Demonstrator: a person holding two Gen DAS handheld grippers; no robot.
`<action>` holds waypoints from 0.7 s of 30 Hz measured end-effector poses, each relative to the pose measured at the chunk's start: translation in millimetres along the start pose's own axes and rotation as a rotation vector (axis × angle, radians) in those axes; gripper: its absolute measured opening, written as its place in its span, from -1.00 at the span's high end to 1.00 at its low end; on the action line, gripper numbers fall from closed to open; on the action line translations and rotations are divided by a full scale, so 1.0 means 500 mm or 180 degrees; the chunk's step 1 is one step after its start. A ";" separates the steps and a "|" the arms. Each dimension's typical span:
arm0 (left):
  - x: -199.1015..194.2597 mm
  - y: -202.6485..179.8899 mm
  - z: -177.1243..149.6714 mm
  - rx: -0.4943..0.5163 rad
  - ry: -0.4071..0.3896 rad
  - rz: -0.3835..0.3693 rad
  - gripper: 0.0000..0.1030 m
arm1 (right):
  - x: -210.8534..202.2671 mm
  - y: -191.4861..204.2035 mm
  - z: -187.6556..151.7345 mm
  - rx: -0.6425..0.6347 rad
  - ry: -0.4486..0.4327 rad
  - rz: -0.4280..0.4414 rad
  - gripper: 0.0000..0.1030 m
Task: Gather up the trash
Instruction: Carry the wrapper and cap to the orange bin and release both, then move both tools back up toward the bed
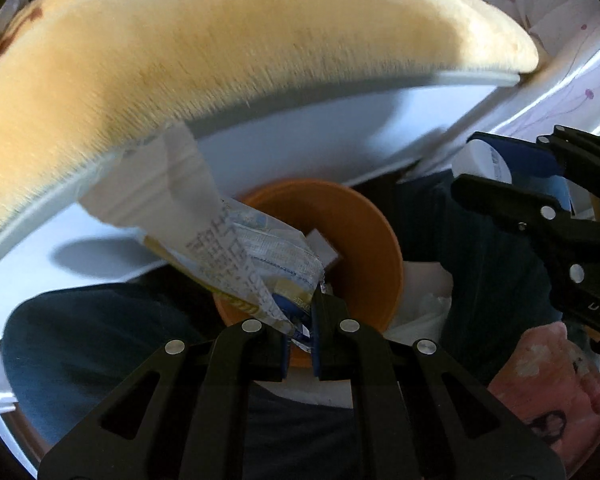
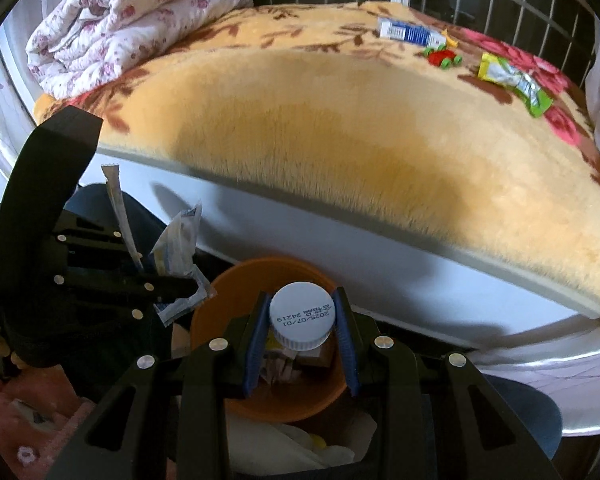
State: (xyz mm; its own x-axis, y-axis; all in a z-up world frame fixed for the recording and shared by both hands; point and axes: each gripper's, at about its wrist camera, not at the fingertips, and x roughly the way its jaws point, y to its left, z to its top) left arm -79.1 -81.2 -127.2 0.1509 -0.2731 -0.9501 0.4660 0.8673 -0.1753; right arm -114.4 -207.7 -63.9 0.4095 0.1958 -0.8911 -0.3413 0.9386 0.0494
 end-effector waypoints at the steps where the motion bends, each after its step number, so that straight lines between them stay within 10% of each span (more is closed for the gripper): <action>1: 0.007 0.000 0.001 0.0005 0.0039 -0.0006 0.87 | 0.008 0.000 -0.004 0.0002 0.0038 0.0002 0.37; 14: 0.073 0.005 0.002 -0.0002 0.0452 -0.0088 0.83 | 0.057 -0.007 -0.016 0.0105 0.0242 0.0089 0.15; 15: 0.076 0.009 0.002 -0.0029 0.0477 -0.0061 0.71 | 0.057 -0.008 -0.016 0.0109 0.0233 0.0083 -0.03; 17: 0.083 0.012 0.003 -0.0105 0.0540 -0.0037 -0.30 | 0.056 -0.010 -0.015 0.0118 0.0211 0.0052 -0.19; 21: 0.078 0.018 0.000 -0.0140 0.0510 -0.0055 -0.49 | 0.053 -0.020 -0.008 0.0170 0.0181 0.0031 -0.32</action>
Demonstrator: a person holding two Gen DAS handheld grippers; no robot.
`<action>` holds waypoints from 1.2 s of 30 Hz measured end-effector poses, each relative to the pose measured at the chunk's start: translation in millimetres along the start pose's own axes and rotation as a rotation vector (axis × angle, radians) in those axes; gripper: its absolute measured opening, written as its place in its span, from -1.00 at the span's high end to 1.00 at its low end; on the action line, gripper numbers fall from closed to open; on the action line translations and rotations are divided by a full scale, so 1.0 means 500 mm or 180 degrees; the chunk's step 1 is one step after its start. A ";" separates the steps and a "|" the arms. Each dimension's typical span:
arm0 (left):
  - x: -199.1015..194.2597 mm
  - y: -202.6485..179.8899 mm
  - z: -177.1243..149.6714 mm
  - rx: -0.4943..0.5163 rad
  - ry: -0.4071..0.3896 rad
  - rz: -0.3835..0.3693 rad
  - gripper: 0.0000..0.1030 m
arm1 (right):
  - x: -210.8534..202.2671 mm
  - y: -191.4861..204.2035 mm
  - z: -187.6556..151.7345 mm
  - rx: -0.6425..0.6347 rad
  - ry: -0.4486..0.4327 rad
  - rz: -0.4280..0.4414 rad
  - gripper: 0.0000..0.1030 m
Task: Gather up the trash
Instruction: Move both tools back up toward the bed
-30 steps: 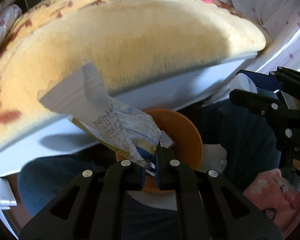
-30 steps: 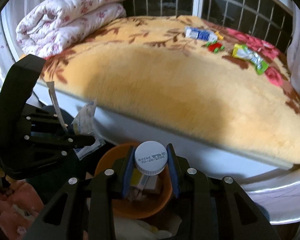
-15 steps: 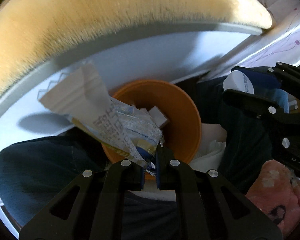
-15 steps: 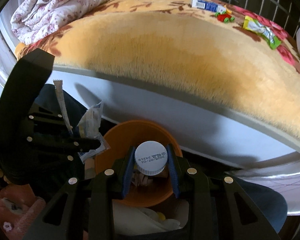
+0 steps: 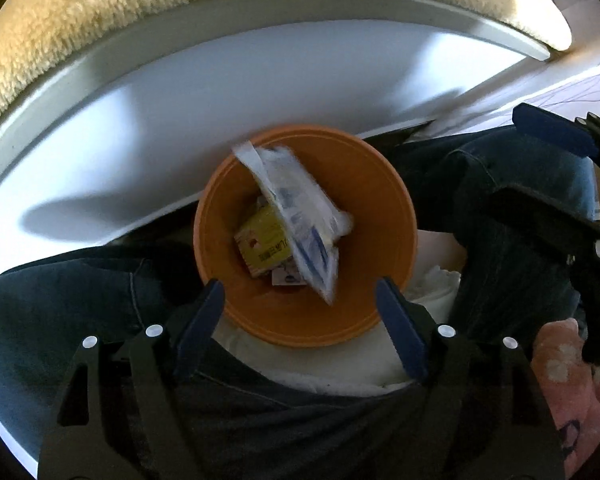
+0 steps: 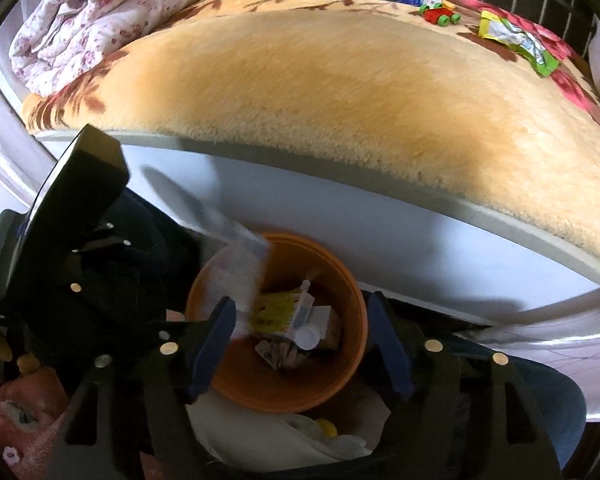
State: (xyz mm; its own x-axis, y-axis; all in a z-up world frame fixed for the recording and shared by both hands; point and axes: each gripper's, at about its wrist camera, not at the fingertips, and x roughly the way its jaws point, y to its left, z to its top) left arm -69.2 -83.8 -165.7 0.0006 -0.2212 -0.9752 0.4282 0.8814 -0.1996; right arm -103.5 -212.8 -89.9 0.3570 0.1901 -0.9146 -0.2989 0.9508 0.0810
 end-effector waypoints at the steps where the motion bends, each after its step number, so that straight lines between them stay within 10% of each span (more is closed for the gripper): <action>1: -0.001 0.000 -0.001 0.0006 -0.0002 0.0016 -0.49 | 0.000 -0.003 0.002 0.0022 -0.0003 -0.0004 -0.33; 13: -0.020 -0.003 -0.002 0.0063 -0.0093 0.0093 -0.51 | -0.030 -0.023 0.011 0.0103 -0.0121 -0.0037 -0.41; 21: -0.154 -0.008 0.032 0.0281 -0.0707 -0.0099 -0.59 | -0.126 -0.053 0.047 0.0171 -0.0554 -0.0158 -0.52; 36: -0.326 0.054 0.409 0.0677 -0.1763 0.0391 -0.71 | -0.145 -0.095 0.101 0.0332 -0.0747 -0.0005 -0.55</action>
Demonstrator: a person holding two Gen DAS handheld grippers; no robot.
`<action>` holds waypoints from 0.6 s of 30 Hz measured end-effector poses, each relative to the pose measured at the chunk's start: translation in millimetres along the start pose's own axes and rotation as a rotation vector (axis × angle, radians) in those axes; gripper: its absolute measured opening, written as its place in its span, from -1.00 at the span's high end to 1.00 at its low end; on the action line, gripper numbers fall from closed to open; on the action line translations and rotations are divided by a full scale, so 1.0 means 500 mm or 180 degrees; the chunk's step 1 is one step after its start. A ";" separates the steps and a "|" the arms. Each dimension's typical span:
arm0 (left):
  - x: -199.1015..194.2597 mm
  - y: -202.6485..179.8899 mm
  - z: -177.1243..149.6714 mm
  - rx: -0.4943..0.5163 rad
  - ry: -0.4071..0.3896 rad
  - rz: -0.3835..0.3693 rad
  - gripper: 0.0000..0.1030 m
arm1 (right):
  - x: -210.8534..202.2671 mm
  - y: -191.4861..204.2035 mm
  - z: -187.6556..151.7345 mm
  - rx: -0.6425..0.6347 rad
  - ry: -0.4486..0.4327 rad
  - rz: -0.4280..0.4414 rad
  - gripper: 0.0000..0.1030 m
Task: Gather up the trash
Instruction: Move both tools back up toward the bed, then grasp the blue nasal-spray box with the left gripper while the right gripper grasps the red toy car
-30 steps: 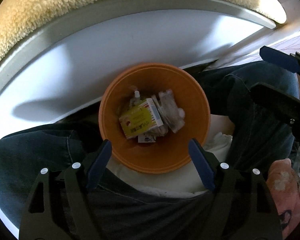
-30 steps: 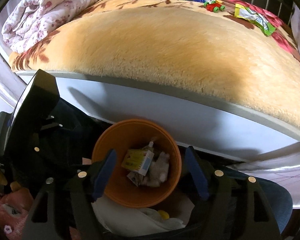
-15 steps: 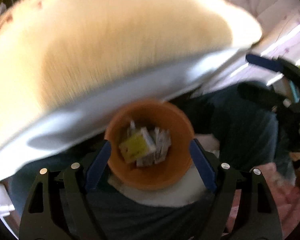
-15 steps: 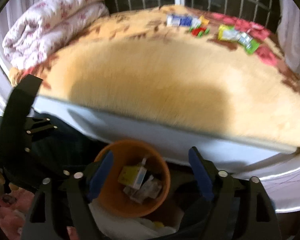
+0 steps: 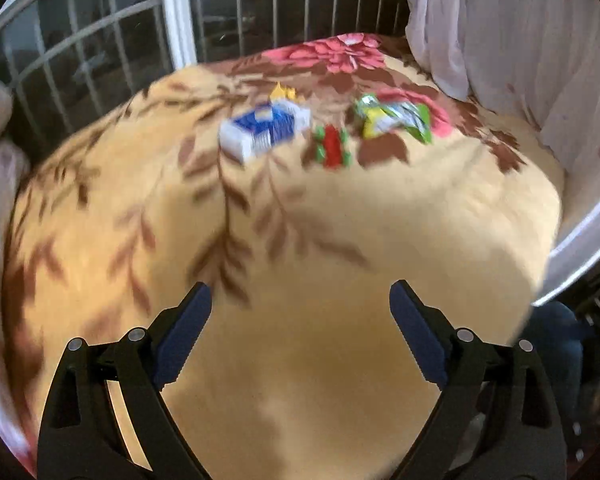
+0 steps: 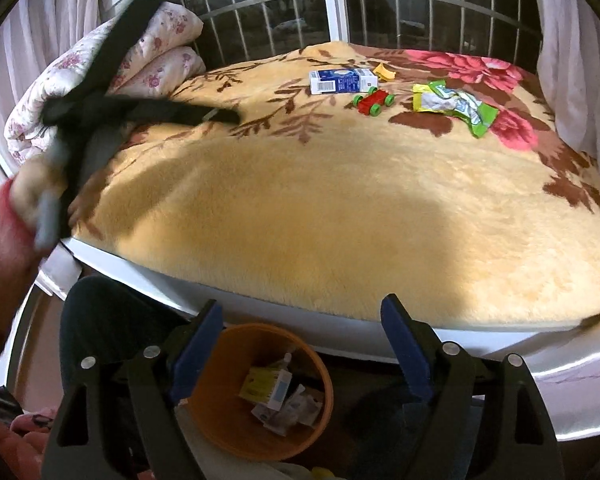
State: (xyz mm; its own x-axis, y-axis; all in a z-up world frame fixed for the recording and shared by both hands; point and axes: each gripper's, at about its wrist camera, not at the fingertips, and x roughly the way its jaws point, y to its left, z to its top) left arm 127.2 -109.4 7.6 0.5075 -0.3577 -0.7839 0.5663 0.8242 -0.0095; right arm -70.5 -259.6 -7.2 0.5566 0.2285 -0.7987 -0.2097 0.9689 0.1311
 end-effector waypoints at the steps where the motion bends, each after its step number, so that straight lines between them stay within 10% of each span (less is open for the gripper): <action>1: 0.020 0.012 0.029 0.0034 0.0004 -0.0041 -0.71 | 0.002 0.000 0.007 -0.0001 -0.0007 0.0015 -0.55; 18: 0.318 0.132 0.255 0.0623 0.0305 -0.0310 -0.71 | 0.064 -0.062 0.116 0.0147 0.0061 0.0105 -0.57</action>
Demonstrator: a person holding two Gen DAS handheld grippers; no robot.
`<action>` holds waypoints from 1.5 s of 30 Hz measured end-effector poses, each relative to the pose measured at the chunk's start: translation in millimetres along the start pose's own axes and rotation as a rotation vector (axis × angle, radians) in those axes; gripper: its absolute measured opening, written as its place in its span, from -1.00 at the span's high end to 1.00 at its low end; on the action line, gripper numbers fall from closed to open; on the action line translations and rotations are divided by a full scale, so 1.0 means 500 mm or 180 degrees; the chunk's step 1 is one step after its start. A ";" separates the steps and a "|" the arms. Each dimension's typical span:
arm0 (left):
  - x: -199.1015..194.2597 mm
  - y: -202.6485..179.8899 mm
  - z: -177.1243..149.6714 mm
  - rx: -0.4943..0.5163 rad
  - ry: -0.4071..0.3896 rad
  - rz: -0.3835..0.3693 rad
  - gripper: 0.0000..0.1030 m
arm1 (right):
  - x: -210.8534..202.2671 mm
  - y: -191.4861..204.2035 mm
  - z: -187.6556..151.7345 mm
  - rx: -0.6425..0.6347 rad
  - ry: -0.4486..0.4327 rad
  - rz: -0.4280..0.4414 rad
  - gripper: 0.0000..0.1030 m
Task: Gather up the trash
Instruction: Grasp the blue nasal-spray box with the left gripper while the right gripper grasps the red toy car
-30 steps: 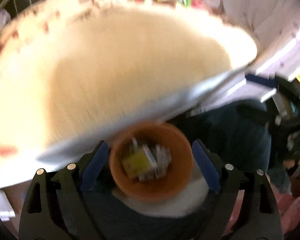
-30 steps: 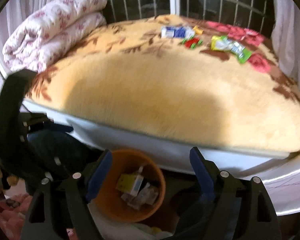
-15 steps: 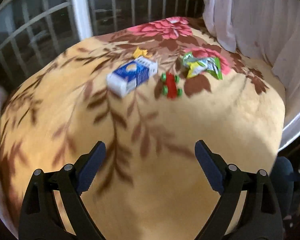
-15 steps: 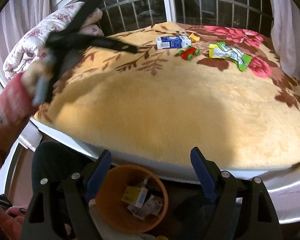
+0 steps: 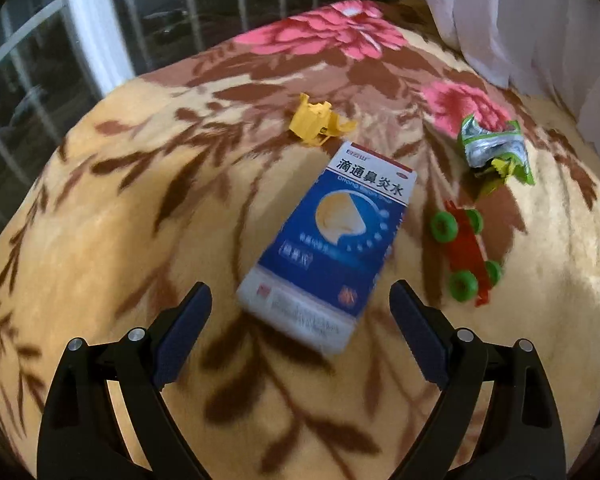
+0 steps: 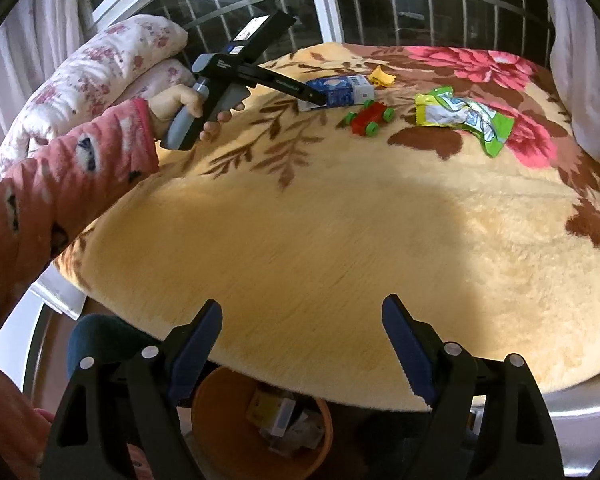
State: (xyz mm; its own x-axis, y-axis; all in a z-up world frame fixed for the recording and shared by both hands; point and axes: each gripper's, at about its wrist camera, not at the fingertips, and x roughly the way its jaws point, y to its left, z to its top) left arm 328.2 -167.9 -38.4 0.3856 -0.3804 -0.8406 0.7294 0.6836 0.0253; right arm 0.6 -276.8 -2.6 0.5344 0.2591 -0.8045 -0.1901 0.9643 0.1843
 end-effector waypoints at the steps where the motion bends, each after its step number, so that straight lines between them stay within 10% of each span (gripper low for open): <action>1: 0.009 -0.003 0.004 0.0051 0.0006 0.0004 -0.71 | 0.003 -0.003 0.005 0.0000 0.0001 -0.0016 -0.57; 4: 0.026 -0.012 0.010 0.0074 0.0018 -0.0072 -0.33 | 0.010 -0.014 0.019 0.0001 -0.0005 -0.0058 -0.57; 13: -0.013 -0.029 -0.020 -0.0123 -0.0269 -0.0030 -0.14 | 0.028 -0.061 0.065 0.0143 -0.0091 -0.0116 -0.57; 24: -0.128 -0.048 -0.113 -0.0483 -0.0412 0.0046 -0.12 | 0.084 -0.109 0.213 0.0368 -0.0290 -0.0161 -0.57; 35: -0.257 -0.090 -0.220 -0.0686 -0.0448 0.0381 -0.12 | 0.311 -0.147 0.393 0.0735 -0.0002 -0.0558 -0.56; 42: -0.298 -0.100 -0.259 -0.0819 -0.0460 0.0432 -0.12 | 0.344 -0.145 0.400 0.0705 0.0116 -0.0805 0.25; 45: -0.315 -0.111 -0.273 -0.0853 -0.0492 0.0419 -0.12 | 0.309 -0.136 0.386 0.0671 0.0081 -0.0678 0.25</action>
State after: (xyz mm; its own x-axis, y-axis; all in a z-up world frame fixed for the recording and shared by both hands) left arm 149.9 -61.0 18.6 0.5628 -0.3539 -0.7470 0.5010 0.8649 -0.0323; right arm 254.7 -292.0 -30.4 0.5226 0.0508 -0.8511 0.1008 0.9875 0.1208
